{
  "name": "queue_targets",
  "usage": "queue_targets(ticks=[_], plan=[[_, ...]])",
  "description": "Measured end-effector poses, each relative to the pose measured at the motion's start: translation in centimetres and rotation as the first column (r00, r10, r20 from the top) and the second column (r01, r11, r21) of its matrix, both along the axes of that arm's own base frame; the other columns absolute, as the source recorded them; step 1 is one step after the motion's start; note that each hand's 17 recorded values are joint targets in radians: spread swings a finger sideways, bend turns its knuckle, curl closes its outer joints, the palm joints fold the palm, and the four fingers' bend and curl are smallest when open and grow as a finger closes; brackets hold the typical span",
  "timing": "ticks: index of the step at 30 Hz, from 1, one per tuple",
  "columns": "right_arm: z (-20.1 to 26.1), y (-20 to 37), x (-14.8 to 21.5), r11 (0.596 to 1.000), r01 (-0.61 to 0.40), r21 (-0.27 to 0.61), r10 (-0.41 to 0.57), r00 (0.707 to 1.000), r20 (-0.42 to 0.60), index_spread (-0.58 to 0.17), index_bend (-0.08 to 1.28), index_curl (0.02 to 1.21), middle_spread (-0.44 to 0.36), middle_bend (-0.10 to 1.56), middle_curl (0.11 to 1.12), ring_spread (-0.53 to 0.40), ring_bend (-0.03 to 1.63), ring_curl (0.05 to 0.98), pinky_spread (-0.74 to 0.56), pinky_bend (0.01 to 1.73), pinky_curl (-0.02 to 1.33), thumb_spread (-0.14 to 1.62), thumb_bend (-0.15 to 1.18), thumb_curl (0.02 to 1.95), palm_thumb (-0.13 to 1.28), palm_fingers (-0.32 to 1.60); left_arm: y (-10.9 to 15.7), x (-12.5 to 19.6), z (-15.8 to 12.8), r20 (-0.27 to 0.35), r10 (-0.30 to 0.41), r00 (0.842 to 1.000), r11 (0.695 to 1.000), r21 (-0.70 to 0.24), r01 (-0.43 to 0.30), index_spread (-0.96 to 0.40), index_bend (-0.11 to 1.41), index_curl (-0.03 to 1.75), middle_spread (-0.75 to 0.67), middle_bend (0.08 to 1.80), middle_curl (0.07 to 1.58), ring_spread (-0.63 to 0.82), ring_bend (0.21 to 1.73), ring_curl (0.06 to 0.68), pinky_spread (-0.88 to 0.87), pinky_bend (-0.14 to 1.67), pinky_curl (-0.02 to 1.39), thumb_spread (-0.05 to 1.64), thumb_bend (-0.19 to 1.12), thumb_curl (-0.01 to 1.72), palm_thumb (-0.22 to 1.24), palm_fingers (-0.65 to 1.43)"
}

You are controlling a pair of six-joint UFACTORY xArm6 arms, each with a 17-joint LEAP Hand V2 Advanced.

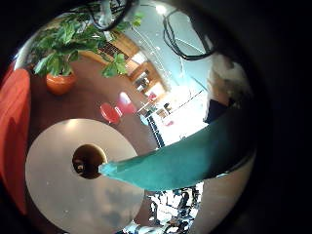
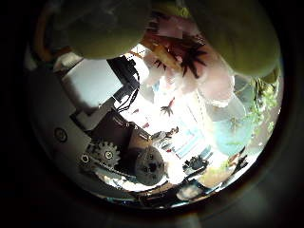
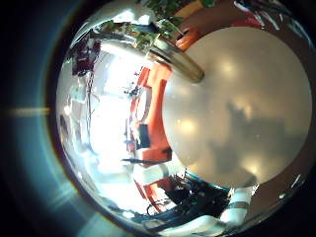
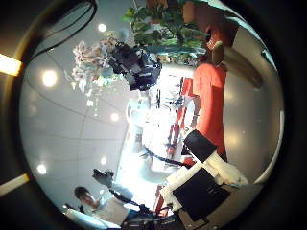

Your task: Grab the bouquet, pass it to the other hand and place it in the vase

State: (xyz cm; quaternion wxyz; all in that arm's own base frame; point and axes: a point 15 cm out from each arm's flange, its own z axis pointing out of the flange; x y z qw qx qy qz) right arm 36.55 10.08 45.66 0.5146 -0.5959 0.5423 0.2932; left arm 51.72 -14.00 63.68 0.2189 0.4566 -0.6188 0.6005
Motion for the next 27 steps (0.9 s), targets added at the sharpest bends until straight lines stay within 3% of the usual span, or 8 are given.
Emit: queue_targets(ticks=[9,23,27], plan=[[-0.8,-0.8,1.2,0.999,0.039,-0.003,-0.039,0.999,-0.014,-0.285,0.16,0.33,0.097,0.26,0.34,0.19,0.6,0.234,0.41,0.68,0.34,0.99,-0.02,0.6,0.79,0.03,-0.1,2.4,-2.9,-0.033,0.01,0.999,1.0,0.006,-0.01,-0.73,0.44,1.46,-0.6,1.01,1.13,-0.4,1.52,0.55,-0.62,1.15,1.01,1.14,0.04,0.93,1.08,1.06],[-1.7,-0.9,1.6,0.999,0.033,0.007,-0.033,0.999,-0.037,-0.275,0.16,0.3,0.099,0.23,0.34,0.193,0.56,0.234,0.41,0.66,0.31,1.0,-0.02,0.59,0.8,0.07,0.2,3.6,-5.4,-0.071,0.01,0.997,1.0,0.017,-0.009,-0.71,0.42,1.48,-0.61,1.0,1.15,-0.4,1.52,0.553,-0.64,1.13,1.04,1.16,0.03,0.94,1.09,1.06],[-1.8,-0.9,1.6,0.999,0.032,0.005,-0.032,0.999,-0.036,-0.274,0.16,0.29,0.1,0.23,0.34,0.195,0.56,0.233,0.41,0.66,0.3,1.0,-0.02,0.58,0.8,0.08,-0.1,3.9,-7.4,-0.106,0.0,0.994,1.0,0.026,0.002,-0.71,0.39,1.49,-0.62,0.99,1.15,-0.4,1.51,0.549,-0.65,1.12,1.03,1.12,-0.02,0.92,1.04,1.04]])
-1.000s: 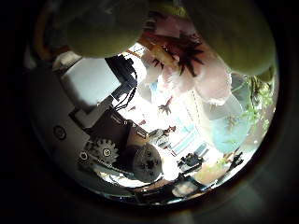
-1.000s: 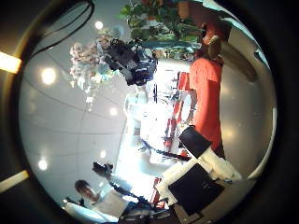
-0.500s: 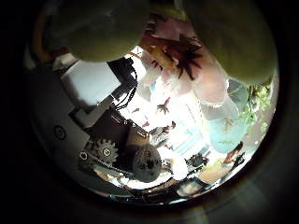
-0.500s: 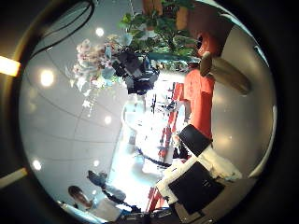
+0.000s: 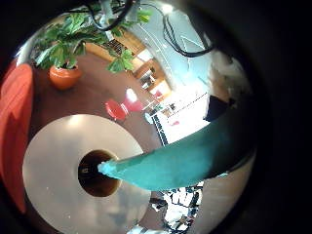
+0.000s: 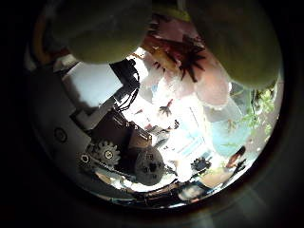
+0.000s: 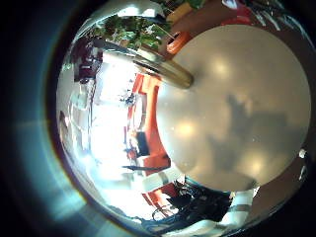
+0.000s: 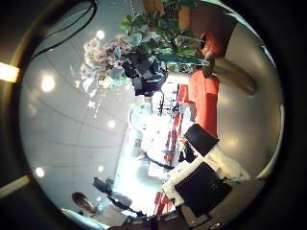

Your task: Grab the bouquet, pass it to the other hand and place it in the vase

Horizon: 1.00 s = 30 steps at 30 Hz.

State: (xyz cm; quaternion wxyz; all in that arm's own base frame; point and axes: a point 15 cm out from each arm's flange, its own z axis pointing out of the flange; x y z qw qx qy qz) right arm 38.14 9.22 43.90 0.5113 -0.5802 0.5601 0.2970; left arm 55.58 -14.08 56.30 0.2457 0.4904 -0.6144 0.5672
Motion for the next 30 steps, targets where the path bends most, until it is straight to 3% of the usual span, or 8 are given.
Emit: queue_targets(ticks=[4,6,7,8,12,16,23,30], plan=[[0.0,0.1,0.0,1.0,-0.002,0.0,0.002,1.0,0.001,-0.273,0.16,0.29,0.1,0.22,0.34,0.195,0.55,0.234,0.42,0.65,0.29,1.0,-0.02,0.58,0.8,0.09,-0.8,0.0,-1.7,-0.021,-0.039,0.999,0.999,-0.01,0.039,-0.69,0.3,1.47,-0.61,0.96,1.12,-0.42,1.4,0.515,-0.65,1.06,0.97,1.06,-0.08,0.82,0.83,0.92],[0.0,0.1,0.0,1.0,-0.002,0.0,0.002,1.0,-0.001,-0.274,0.16,0.29,0.1,0.22,0.34,0.195,0.55,0.233,0.42,0.65,0.29,1.0,-0.02,0.58,0.8,0.1,-1.5,-0.6,-2.6,-0.039,-0.088,0.995,0.996,-0.023,0.087,-0.65,0.26,1.42,-0.56,0.9,1.1,-0.35,1.19,0.527,-0.54,0.75,0.96,1.03,-0.1,0.73,0.64,0.2],[0.0,0.1,-0.1,1.0,-0.003,0.0,0.003,1.0,-0.001,-0.274,0.16,0.29,0.1,0.21,0.34,0.195,0.55,0.233,0.42,0.65,0.29,1.0,-0.02,0.58,0.8,0.1,-1.7,-0.9,-3.1,-0.051,-0.116,0.992,0.993,-0.033,0.114,-0.59,0.22,1.35,-0.44,0.71,1.03,-0.18,1.07,0.471,-0.34,0.53,0.91,1.01,-0.11,0.68,0.5,-0.13],[0.1,0.1,-0.1,1.0,-0.004,0.0,0.004,1.0,0.0,-0.274,0.16,0.29,0.1,0.21,0.34,0.195,0.54,0.233,0.42,0.64,0.29,1.0,-0.02,0.58,0.8,0.1,-2.0,-1.3,-3.8,-0.067,-0.147,0.987,0.989,-0.043,0.144,-0.53,0.11,1.29,-0.28,0.49,0.96,-0.01,0.99,0.398,-0.18,0.46,0.86,1.0,-0.12,0.63,0.4,-0.38],[0.1,0.2,-0.3,1.0,-0.01,0.002,0.01,1.0,0.001,-0.278,0.17,0.29,0.095,0.21,0.35,0.197,0.54,0.231,0.42,0.63,0.28,1.0,-0.02,0.58,0.8,0.12,-2.0,-2.2,-6.4,-0.136,-0.238,0.962,0.97,-0.085,0.228,-0.3,-0.01,1.07,0.15,0.22,0.78,0.33,0.79,0.262,0.25,0.32,0.69,0.98,-0.08,0.51,0.18,-0.43],[0.2,0.4,-0.5,1.0,-0.018,-0.006,0.018,1.0,0.006,-0.28,0.17,0.3,0.091,0.21,0.35,0.198,0.53,0.23,0.42,0.61,0.27,1.0,-0.02,0.58,0.8,0.14,2.8,-0.8,-7.8,-0.161,-0.144,0.976,0.989,-0.051,0.137,-0.12,0.0,0.84,0.41,0.14,0.63,0.5,0.68,0.21,0.49,0.24,0.58,0.94,-0.06,0.44,0.06,-0.37],[0.5,0.7,-1.2,0.999,-0.037,-0.006,0.037,0.999,0.009,-0.278,0.18,0.31,0.081,0.19,0.35,0.195,0.52,0.228,0.43,0.58,0.26,0.99,-0.02,0.58,0.8,0.17,10.2,-0.3,-10.1,-0.222,-0.012,0.975,1.0,0.005,0.014,0.03,0.05,0.54,0.58,0.14,0.46,0.63,0.58,0.169,0.64,0.18,0.47,0.89,-0.04,0.38,0.01,-0.29],[0.4,0.8,-1.6,0.998,-0.055,-0.007,0.055,0.999,0.004,-0.274,0.18,0.32,0.07,0.2,0.35,0.187,0.5,0.223,0.43,0.56,0.25,0.99,-0.02,0.58,0.8,0.21,13.3,-3.8,-9.0,-0.231,0.016,0.973,1.0,-0.017,-0.021,0.06,0.09,0.37,0.61,0.14,0.35,0.67,0.52,0.157,0.66,0.18,0.4,0.89,-0.03,0.35,0.02,-0.22]])
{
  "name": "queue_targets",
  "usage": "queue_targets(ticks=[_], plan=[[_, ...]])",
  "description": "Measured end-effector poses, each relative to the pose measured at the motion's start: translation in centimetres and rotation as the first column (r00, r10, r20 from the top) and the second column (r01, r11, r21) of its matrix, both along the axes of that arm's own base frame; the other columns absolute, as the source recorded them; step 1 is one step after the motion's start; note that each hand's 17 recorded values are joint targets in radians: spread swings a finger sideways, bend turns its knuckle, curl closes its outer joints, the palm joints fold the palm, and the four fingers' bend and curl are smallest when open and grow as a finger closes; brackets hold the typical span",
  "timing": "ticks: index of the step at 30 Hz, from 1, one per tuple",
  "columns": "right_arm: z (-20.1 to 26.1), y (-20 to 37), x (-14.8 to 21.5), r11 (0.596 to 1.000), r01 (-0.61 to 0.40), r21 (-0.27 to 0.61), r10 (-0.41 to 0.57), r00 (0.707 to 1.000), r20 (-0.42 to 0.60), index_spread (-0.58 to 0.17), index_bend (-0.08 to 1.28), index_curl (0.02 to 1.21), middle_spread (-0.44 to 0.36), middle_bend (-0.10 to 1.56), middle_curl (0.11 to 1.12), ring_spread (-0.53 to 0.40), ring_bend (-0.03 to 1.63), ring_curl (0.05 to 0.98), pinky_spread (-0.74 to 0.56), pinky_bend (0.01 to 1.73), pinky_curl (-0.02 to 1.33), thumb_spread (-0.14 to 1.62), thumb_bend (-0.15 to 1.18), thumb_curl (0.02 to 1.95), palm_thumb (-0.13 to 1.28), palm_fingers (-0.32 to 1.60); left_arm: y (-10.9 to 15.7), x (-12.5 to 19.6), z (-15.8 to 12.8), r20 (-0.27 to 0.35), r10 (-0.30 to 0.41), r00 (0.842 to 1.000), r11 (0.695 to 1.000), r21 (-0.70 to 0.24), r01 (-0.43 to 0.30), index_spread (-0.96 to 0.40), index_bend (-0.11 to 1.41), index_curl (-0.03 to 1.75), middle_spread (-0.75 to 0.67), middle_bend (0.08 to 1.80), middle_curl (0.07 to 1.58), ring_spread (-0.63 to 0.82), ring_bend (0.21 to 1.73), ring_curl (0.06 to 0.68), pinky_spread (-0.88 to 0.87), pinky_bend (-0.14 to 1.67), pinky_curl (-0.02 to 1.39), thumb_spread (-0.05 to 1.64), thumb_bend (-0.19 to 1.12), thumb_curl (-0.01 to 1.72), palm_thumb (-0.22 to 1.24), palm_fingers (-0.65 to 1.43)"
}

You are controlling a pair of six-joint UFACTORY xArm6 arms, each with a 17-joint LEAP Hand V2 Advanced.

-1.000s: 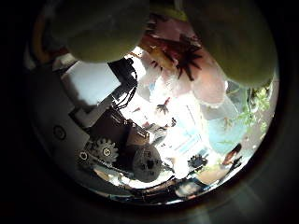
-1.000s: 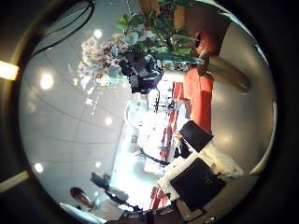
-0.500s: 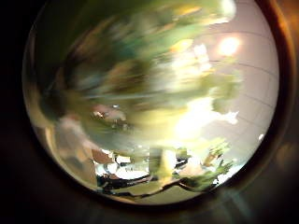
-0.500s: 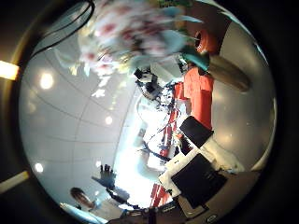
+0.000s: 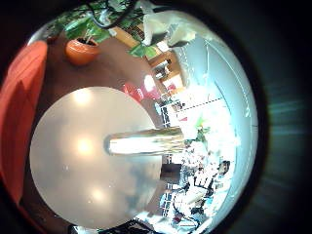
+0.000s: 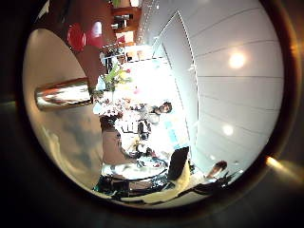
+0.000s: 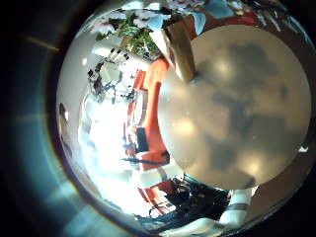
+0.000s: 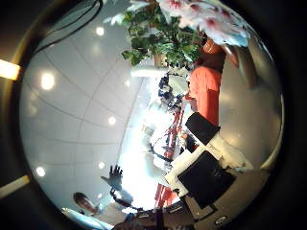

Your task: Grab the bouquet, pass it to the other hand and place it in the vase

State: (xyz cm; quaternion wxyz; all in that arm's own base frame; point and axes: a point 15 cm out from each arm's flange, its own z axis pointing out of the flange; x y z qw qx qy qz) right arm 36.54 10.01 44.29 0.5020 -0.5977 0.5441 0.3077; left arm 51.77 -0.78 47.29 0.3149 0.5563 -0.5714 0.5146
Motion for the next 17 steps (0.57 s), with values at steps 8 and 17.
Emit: queue_targets(ticks=[8,17], plan=[[-1.6,-1.1,-1.3,0.998,-0.058,0.007,0.058,0.998,-0.029,-0.272,0.19,0.33,0.057,0.19,0.34,0.177,0.49,0.22,0.43,0.52,0.24,0.99,-0.02,0.58,0.81,0.25,-1.8,-7.7,0.2,-0.034,0.02,0.999,0.999,0.026,-0.019,0.07,0.14,0.29,0.59,0.17,0.28,0.66,0.47,0.154,0.64,0.17,0.34,0.9,-0.03,0.34,0.03,-0.14],[-1.4,-3.4,-6.3,0.986,-0.162,0.047,0.163,0.986,-0.028,-0.276,0.19,0.34,0.052,0.19,0.34,0.181,0.45,0.212,0.42,0.49,0.23,0.99,-0.02,0.58,0.81,0.25,-4.8,-15.8,-1.4,-0.109,0.031,0.994,0.981,0.195,-0.009,0.09,0.16,0.28,0.57,0.17,0.25,0.65,0.44,0.16,0.62,0.18,0.3,0.92,-0.03,0.33,0.04,-0.1]])
